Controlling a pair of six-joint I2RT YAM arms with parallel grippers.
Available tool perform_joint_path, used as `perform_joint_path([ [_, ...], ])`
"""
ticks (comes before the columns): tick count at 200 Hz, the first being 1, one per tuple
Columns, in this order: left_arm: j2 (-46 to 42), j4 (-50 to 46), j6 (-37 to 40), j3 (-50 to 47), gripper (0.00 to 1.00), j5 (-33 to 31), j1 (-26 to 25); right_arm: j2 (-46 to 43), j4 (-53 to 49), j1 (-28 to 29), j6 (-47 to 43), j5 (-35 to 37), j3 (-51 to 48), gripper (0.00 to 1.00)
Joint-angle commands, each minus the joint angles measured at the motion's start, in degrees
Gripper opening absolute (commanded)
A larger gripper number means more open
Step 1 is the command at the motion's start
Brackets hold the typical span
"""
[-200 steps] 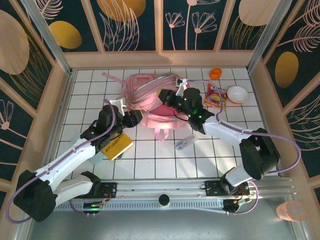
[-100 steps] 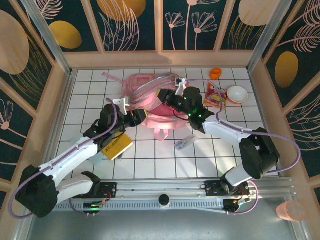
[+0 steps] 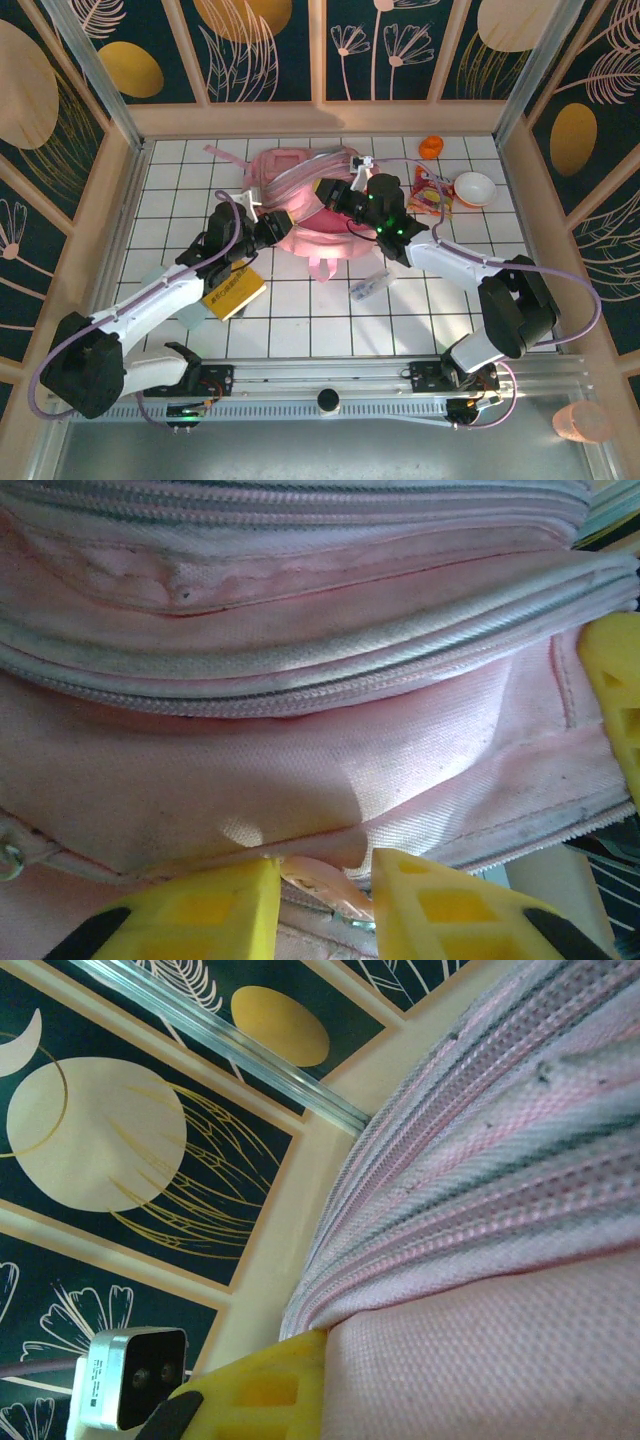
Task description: Pack the student bag
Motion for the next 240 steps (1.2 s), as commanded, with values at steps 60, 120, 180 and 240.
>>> perform_joint_path([
  [60,-2.9,6.4,1.1,-3.0,0.2,5.3,0.1,0.4,5.5,-0.4,0.4,-2.5,3.3,0.0],
  [120,-3.2,5.3,4.2,-3.7,0.16,5.1,0.2,0.0,5.3,-1.0,0.7,-2.9,3.4,0.0],
  [180,-4.0,3.1,7.0,-4.3,0.0,-2.6,0.2,-0.4,8.2,-2.7,3.2,-7.0,4.1,0.0],
  [240,-8.9,7.8,11.3,-9.0,0.0,-18.0,0.4,-1.0,6.1,-7.0,5.7,-17.2,10.4,0.0],
])
